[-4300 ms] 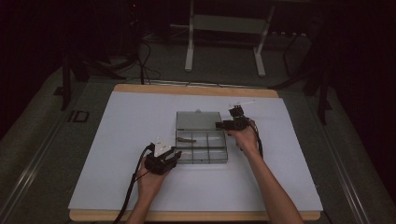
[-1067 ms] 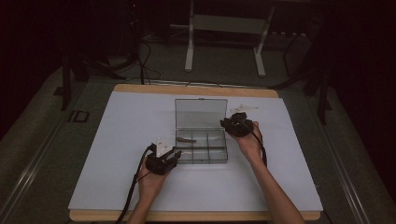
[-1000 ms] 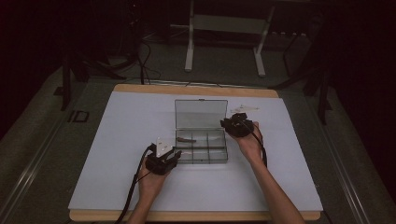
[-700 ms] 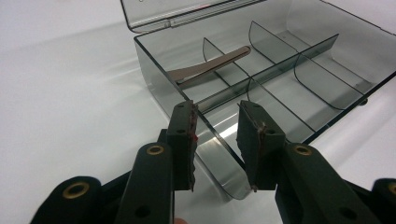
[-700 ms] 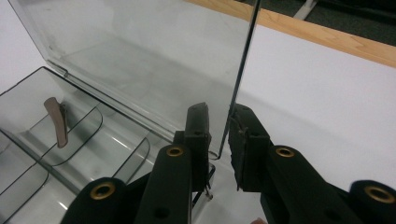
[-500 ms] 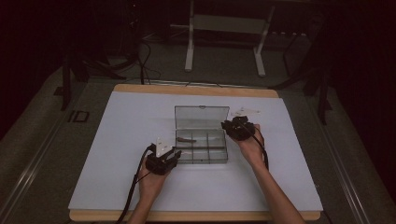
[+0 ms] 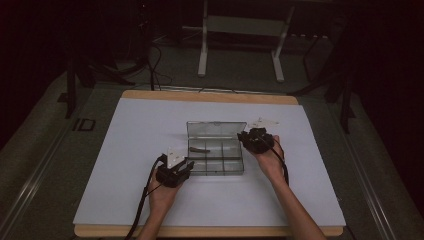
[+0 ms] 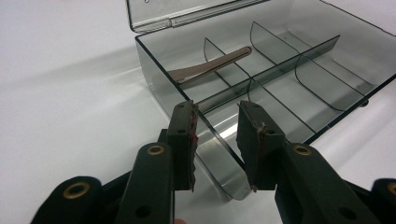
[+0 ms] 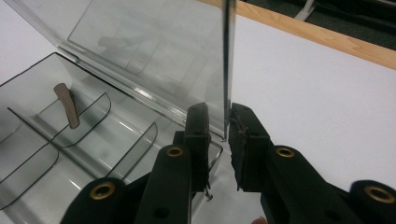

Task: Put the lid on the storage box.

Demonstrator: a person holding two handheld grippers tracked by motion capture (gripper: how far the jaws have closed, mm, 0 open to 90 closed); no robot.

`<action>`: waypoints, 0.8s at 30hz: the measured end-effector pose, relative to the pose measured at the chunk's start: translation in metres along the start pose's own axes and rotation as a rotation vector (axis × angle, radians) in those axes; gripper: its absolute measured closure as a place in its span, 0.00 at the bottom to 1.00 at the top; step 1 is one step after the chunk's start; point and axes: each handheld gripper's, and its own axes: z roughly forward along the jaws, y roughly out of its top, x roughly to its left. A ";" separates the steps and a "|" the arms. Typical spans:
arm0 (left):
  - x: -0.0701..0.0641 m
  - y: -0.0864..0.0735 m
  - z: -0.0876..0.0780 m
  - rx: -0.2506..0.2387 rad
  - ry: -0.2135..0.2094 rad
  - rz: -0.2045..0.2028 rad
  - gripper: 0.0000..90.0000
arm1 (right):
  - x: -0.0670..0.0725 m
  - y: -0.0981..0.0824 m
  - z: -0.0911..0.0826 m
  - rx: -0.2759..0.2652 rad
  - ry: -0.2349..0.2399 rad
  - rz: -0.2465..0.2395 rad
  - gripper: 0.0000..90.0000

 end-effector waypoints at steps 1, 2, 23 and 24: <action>0.000 0.000 0.000 0.000 0.000 -0.001 0.75 | 0.000 0.000 0.000 -0.002 0.000 -0.001 0.87; 0.000 0.000 0.000 0.001 -0.001 -0.001 0.75 | 0.001 -0.001 -0.001 -0.001 0.001 -0.001 0.87; 0.002 0.008 -0.006 -0.005 -0.028 -0.025 0.74 | 0.004 -0.005 -0.009 -0.017 0.003 -0.013 0.87; 0.002 0.009 -0.007 -0.009 -0.030 -0.028 0.74 | 0.004 -0.005 -0.009 -0.018 0.002 -0.013 0.87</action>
